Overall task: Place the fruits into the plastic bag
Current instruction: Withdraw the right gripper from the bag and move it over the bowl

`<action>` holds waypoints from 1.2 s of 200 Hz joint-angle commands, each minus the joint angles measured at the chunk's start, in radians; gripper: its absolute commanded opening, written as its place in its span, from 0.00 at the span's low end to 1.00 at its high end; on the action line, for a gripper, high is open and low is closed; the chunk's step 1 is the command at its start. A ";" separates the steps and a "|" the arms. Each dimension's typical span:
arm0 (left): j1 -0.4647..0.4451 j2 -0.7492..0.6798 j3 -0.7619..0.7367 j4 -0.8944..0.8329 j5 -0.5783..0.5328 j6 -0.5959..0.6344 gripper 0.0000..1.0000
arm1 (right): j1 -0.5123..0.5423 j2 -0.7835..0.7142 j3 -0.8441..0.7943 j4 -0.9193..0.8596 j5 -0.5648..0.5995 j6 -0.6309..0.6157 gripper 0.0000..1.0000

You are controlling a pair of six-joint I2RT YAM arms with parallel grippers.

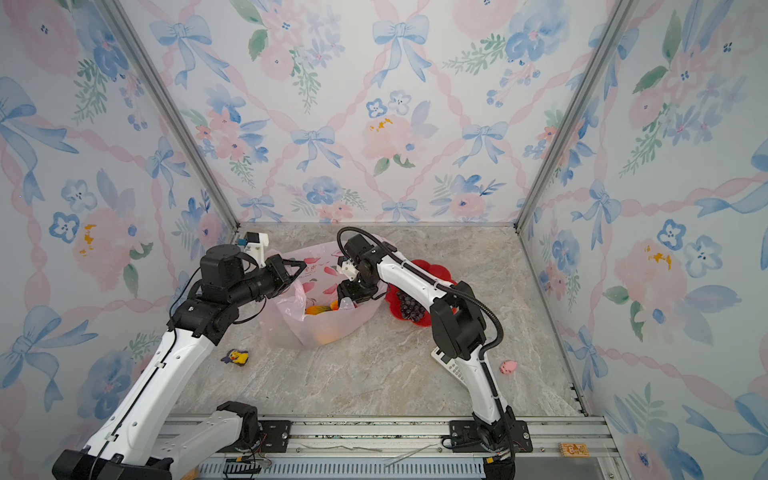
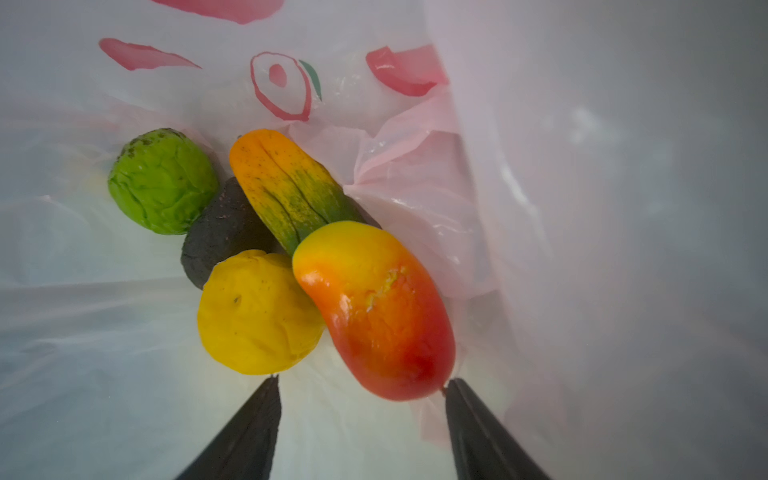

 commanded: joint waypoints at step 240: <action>-0.002 -0.026 -0.002 0.069 0.006 -0.036 0.00 | -0.217 -0.520 0.024 0.414 -0.370 0.382 0.76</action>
